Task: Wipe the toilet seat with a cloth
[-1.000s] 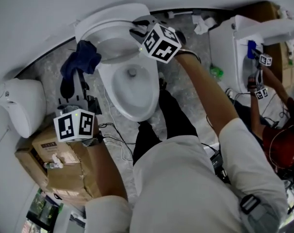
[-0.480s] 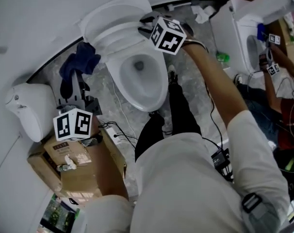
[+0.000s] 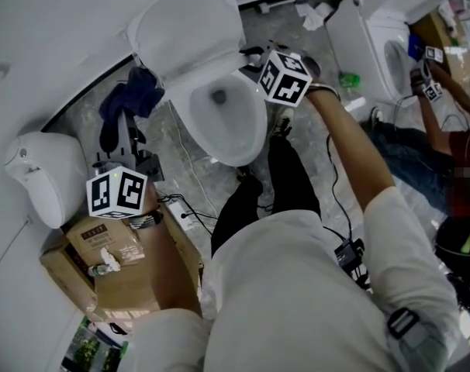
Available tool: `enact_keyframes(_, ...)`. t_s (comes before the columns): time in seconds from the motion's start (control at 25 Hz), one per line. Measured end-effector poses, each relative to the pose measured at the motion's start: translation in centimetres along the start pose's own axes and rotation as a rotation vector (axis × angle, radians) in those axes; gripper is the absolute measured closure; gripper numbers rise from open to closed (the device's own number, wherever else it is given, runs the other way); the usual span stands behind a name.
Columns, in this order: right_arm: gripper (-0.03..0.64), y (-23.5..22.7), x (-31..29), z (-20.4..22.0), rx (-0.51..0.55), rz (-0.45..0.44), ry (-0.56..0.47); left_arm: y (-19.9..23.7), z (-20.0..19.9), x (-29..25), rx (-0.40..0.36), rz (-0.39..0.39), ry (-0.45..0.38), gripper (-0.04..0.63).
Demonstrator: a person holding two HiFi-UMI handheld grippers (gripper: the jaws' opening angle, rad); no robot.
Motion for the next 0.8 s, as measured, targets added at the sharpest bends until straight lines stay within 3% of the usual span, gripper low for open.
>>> enact_keyframes(0.44, 0.415, 11.3, 0.2, 6.1, 0.194, -0.198, 0.072, -1.4, 5.9, 1.0, 0.027, 0.004, 0.08, 0.557)
enact_keyframes(0.8, 0.364, 16.2, -0.9, 9.3, 0.194, -0.273, 0.117, -3.0, 10.3, 0.6, 0.061, 0.042, 0.135, 0.557)
Point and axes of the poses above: the fingertips, and each gripper's own axes: x backward along the fingers, y to its left, z out of its underside, the point moved 3 cm from there along x, backward along the fingers, and after that the axes turned 2 degrees about -z, right-handed, at the moved point
